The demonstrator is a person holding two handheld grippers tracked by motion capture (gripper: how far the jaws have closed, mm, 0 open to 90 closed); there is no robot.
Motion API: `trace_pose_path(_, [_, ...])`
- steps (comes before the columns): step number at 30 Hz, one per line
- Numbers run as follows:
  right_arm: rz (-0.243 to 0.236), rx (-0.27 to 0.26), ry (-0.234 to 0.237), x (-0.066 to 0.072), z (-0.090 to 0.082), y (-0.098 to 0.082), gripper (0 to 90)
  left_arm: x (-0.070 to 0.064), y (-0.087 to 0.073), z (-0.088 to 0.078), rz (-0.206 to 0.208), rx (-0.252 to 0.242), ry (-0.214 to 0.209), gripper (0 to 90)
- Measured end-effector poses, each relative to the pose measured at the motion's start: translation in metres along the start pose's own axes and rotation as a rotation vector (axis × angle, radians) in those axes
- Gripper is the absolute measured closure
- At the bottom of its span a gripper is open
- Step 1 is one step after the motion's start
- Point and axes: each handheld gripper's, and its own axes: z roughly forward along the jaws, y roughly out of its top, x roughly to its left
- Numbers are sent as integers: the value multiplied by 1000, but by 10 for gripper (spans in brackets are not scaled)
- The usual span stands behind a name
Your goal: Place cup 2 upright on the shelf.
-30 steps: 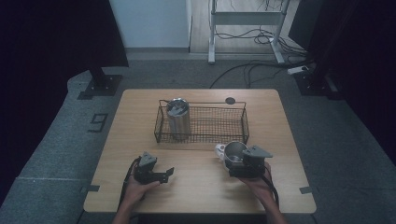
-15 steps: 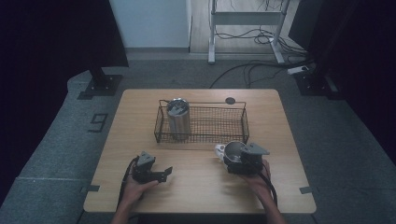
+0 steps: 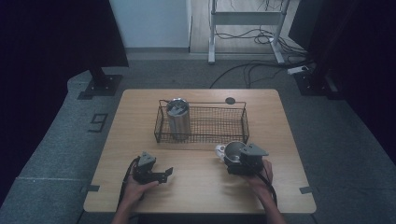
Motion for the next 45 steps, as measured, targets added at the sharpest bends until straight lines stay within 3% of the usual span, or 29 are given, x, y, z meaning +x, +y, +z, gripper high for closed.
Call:
trace_pose_path(11, [33,-29,44,-4,-9,5,66,0,0,0,5,5,-1,104])
trace_pose_path(26, [38,-69,97,-3,-23,16,66,-1,1,0,0,3,-2,104])
trace_pose_path(45, [40,-96,113,-7,-31,37,66,-2,1,1,5,7,-9,104])
